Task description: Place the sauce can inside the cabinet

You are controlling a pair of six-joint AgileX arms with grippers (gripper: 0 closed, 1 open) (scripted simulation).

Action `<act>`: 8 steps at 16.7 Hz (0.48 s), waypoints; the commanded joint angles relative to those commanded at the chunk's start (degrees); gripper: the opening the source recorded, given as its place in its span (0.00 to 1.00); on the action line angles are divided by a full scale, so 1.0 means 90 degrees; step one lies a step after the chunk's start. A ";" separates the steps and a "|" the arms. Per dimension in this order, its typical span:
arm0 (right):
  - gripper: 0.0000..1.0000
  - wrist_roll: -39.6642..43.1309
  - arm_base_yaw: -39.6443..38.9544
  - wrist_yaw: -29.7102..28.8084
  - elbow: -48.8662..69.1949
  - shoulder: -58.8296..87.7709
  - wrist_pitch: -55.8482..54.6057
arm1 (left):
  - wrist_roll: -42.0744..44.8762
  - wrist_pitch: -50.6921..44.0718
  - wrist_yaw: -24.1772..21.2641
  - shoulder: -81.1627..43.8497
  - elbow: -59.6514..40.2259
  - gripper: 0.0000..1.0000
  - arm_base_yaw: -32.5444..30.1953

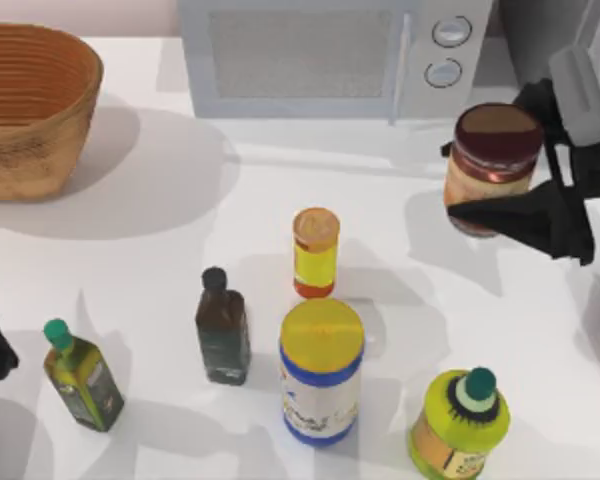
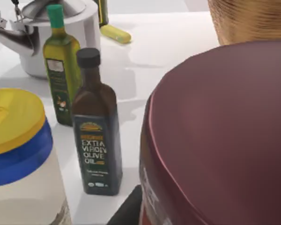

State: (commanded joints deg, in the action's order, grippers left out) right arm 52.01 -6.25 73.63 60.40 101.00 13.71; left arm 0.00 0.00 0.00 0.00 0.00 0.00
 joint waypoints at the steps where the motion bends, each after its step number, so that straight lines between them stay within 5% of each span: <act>1: 0.00 -0.0157 0.0020 -0.0199 -0.0180 -0.0224 -0.0043 | 0.0000 0.0000 0.0000 0.0000 0.0000 1.00 0.0000; 8: 0.00 -0.1793 0.0208 -0.2590 -0.2106 -0.3526 -0.0462 | 0.0000 0.0000 0.0000 0.0000 0.0000 1.00 0.0000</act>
State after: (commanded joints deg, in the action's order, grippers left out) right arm 35.87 -4.37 50.32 41.45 69.27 9.55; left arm 0.00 0.00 0.00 0.00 0.00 0.00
